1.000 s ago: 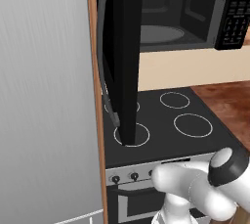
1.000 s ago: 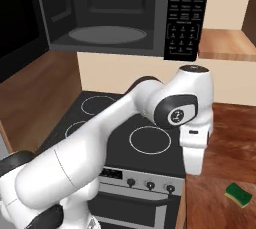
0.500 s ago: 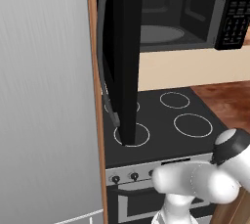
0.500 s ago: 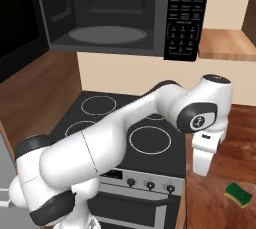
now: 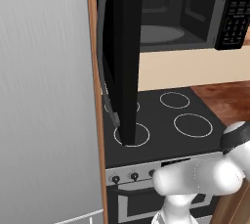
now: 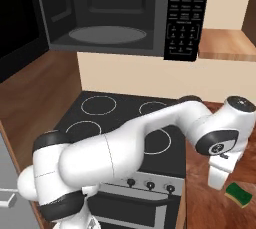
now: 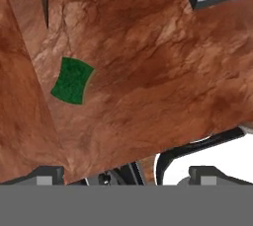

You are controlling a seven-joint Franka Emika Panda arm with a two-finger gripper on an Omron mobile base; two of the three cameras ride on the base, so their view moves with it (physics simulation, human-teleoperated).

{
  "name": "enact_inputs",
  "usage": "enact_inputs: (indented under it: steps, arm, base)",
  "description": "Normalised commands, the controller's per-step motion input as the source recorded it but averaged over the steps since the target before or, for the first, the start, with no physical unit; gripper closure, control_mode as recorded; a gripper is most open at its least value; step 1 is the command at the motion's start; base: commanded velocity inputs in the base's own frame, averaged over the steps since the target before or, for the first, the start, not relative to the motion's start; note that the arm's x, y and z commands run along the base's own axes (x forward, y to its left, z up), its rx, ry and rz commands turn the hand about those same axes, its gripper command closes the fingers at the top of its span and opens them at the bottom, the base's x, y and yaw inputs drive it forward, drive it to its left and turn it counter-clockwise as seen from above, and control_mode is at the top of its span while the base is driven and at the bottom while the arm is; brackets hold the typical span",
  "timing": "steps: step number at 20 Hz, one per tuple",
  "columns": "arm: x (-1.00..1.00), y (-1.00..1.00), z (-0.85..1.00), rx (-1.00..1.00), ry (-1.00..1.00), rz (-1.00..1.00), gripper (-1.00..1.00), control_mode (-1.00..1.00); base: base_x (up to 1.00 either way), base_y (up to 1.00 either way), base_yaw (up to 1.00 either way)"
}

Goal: Place the sponge inside the microwave to prepare for sanitizing.

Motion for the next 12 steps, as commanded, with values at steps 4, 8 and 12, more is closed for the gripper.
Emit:
enact_inputs:
  steps: [4, 8, 12]
  arm:
    - [0.14, -0.31, -0.29, 0.01, -0.19, 0.00, -1.00, -1.00]
    - [0.19, -0.20, -0.25, 0.00, -0.05, 0.00, -1.00, -1.00]
    - [0.24, -0.16, -0.18, 0.00, 0.00, -0.02, -1.00, -1.00]
  base:
    - [0.00, 0.00, 0.00]
    - [0.00, 0.00, 0.00]
    - [0.00, 0.00, 0.00]
